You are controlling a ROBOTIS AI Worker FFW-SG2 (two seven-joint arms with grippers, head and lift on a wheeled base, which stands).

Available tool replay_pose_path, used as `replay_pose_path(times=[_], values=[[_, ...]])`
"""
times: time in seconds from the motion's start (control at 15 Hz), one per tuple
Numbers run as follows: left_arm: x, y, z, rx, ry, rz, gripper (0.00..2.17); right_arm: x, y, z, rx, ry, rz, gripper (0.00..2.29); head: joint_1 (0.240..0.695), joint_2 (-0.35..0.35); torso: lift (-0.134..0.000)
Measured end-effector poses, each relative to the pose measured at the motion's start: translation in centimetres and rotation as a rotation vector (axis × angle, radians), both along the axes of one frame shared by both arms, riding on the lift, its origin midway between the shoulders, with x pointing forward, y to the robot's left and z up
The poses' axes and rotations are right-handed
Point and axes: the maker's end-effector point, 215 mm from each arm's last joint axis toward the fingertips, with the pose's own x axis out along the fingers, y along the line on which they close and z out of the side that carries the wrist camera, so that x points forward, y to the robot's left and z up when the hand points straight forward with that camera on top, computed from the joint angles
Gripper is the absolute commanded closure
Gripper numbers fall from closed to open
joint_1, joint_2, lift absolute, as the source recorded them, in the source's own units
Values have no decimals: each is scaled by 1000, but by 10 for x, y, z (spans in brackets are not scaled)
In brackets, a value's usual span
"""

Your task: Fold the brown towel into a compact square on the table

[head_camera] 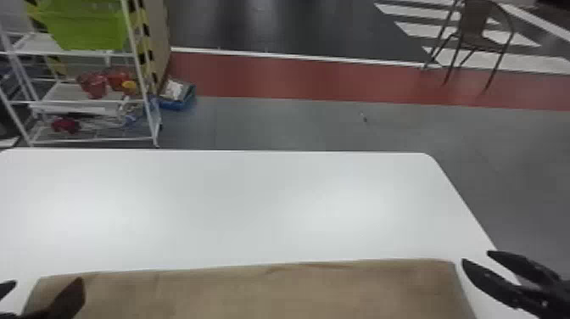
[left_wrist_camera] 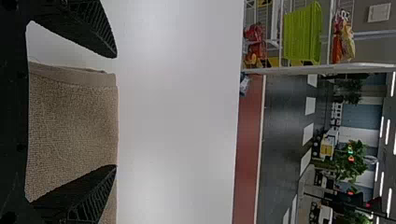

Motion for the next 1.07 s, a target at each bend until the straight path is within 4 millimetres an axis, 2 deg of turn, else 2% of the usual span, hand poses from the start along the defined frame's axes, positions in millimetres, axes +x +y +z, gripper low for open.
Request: replay_pose_path(times=[0.73,1.07], values=[[-1,6,1,18,3,7,39,3,4,3,3,-3,7,259,695,-141,-123],[-13,39,-3,43,27,49,39,4,3,3,2,-7,6,259,695,-92,-123]])
